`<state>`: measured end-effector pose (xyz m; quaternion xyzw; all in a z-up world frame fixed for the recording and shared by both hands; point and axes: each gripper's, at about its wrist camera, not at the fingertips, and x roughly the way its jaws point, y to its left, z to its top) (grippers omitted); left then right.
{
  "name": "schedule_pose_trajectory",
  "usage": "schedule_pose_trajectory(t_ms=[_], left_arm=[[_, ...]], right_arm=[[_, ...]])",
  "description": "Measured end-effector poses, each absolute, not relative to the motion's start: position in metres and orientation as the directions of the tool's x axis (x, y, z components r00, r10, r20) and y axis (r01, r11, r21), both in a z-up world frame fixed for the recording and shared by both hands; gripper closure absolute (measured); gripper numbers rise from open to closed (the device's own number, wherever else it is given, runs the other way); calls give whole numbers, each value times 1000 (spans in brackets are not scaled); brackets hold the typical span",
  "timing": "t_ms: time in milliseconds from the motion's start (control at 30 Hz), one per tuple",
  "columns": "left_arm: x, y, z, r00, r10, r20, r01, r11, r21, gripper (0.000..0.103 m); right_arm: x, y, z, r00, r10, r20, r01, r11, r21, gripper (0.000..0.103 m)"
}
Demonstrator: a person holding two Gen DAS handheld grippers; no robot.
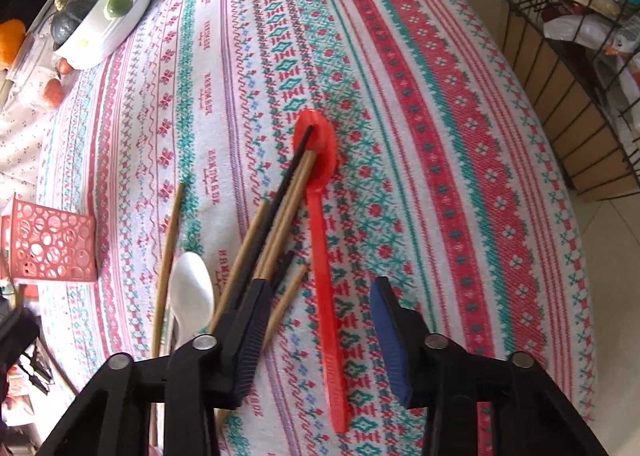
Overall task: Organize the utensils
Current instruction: 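Grasp a wooden chopstick with the left tool while the right tool grasps another chopstick, then lower the chopstick into the pink basket and open the left tool while the right tool carries its chopstick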
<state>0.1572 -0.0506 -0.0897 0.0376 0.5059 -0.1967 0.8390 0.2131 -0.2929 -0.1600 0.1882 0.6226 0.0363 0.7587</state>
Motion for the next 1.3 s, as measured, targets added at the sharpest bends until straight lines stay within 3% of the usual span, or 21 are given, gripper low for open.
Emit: schedule_pose_trajectory(t_ms=[133, 233, 667, 967, 1300], left_arm=[[131, -24, -85, 445, -317, -837, 350, 922, -163, 98], [125, -13, -85, 437, -325, -839, 351, 920, -174, 98], [129, 14, -86, 438, -336, -834, 309, 927, -211, 98], [125, 24, -73, 486, -327, -810, 273, 938, -214, 98], [101, 27, -18, 657, -304, -690, 280, 948, -151, 98]], right_arm=[[225, -287, -169, 230, 351, -908, 211, 893, 399, 85], [235, -277, -177, 220, 338, -915, 215, 898, 384, 91], [255, -230, -185, 160, 122, -980, 176, 973, 150, 90], [244, -252, -179, 246, 277, -929, 234, 913, 335, 95], [189, -244, -79, 510, 279, -814, 70, 929, 362, 99]])
